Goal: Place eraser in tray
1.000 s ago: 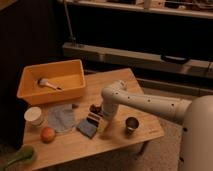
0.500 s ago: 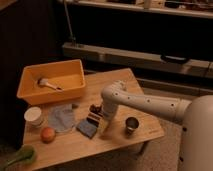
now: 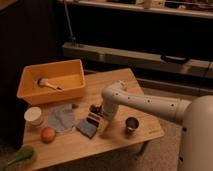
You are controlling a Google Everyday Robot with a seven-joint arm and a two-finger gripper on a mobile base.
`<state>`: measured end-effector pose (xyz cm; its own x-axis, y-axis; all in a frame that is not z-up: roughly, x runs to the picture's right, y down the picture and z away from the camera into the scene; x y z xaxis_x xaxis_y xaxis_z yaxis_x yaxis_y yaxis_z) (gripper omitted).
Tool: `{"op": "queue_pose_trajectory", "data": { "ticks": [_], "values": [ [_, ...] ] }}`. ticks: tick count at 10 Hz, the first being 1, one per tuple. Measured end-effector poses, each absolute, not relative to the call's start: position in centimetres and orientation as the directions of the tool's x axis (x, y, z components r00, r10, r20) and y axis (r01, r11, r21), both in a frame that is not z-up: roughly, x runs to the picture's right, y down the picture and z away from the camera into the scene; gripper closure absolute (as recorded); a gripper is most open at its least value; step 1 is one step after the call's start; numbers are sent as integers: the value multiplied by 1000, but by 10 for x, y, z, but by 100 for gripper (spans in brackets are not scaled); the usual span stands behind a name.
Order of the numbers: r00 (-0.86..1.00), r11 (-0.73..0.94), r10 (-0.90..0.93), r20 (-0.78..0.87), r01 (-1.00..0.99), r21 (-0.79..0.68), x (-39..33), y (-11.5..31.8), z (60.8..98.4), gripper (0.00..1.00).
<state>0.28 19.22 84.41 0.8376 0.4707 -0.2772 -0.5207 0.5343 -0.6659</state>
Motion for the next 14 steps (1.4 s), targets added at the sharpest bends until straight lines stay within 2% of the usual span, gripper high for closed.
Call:
{"op": "queue_pose_trajectory", "data": {
  "ticks": [2,3,5,7,10,11,14],
  "values": [
    [838,536,470,-277,-520,-665,1,193,848,20],
    [840,539,467,-275,-517,-664,-1,193,850,27],
    [846,548,464,-264,-508,-664,-7,193,851,44],
    [853,565,463,-243,-494,-661,-15,189,847,67],
    [852,577,477,-213,-487,-656,-24,178,836,95],
    [843,571,499,-200,-493,-656,-25,172,828,100],
    [817,567,557,-148,-505,-651,-28,137,786,100]
  ]
}}
